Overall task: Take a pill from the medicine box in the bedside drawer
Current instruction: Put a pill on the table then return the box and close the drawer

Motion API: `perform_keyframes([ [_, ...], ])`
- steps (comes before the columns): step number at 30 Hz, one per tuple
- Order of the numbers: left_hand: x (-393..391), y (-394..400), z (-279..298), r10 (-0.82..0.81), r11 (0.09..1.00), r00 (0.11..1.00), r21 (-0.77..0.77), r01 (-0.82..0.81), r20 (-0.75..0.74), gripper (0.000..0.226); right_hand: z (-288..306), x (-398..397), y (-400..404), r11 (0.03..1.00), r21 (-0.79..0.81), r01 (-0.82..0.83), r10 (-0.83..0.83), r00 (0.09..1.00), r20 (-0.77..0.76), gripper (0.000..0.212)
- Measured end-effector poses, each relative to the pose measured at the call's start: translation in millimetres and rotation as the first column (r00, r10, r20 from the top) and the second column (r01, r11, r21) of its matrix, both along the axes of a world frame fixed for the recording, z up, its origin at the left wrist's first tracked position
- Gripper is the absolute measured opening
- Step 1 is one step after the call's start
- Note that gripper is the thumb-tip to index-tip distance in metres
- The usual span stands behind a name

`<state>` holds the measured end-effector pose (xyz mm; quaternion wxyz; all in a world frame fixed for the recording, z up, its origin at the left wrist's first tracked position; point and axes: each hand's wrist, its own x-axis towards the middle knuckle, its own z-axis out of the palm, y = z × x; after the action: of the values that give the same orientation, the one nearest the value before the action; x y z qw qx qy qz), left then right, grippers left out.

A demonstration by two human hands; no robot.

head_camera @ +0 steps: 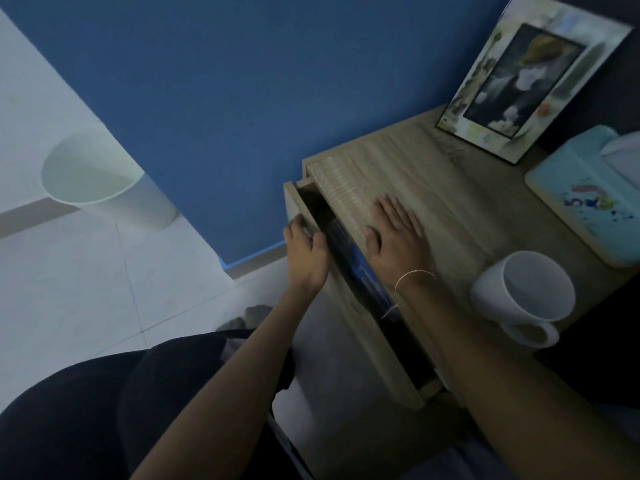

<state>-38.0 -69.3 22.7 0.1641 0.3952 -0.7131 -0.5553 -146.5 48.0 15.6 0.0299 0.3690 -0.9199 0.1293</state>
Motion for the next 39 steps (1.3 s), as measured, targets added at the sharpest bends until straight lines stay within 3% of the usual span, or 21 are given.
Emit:
perform_keyframes([
  [11, -23, 4, -1, -0.008, 0.98, 0.997, 0.198, 0.022, -0.072, 0.042, -1, 1, -1, 1.0, -0.03, 0.007, -0.007, 1.0, -0.001, 0.054],
  [18, -28, 4, -4, -0.028, 0.974, 0.997, 0.221, 0.045, -0.078, 0.045, 2, 3, -1, 1.0, -0.023, 0.002, -0.002, 1.0, 0.003, 0.055],
  [20, -28, 4, -6, -0.069, 0.988, 0.997, 0.137, 0.075, -0.044, 0.046, 2, 3, -1, 1.0, -0.027, 0.006, -0.006, 1.0, 0.004, 0.055],
  [23, -27, 6, -12, -0.17, 0.972, 0.985, -0.165, 0.165, -0.015, 0.062, 1, 5, -1, 0.999, -0.043, 0.011, -0.011, 1.0, 0.006, 0.054],
  [25, -29, 3, -19, -0.276, 0.874, 0.96, -0.404, 0.268, 0.041, 0.064, 0, 4, -2, 0.999, -0.043, 0.011, -0.011, 1.0, 0.001, 0.053],
  [27, -30, -1, -24, -0.329, 0.791, 0.938, -0.512, 0.335, 0.106, 0.06, 1, 2, -1, 0.999, -0.044, 0.002, -0.002, 1.0, 0.012, 0.053],
  [34, -29, -6, -17, -0.325, 0.734, 0.916, -0.547, 0.402, 0.238, 0.058, 4, 4, -1, 0.999, -0.052, 0.003, -0.001, 0.999, 0.051, 0.051],
  [37, -22, -20, -5, -0.426, 0.687, 0.822, -0.457, 0.565, 0.377, 0.064, 12, 8, -4, 0.998, -0.029, 0.049, -0.045, 0.993, 0.11, 0.051],
  [39, -16, -32, 14, -0.506, 0.644, 0.73, -0.362, 0.674, 0.459, 0.065, 22, 12, -10, 0.996, 0.069, 0.06, -0.068, 0.991, 0.117, 0.051],
])
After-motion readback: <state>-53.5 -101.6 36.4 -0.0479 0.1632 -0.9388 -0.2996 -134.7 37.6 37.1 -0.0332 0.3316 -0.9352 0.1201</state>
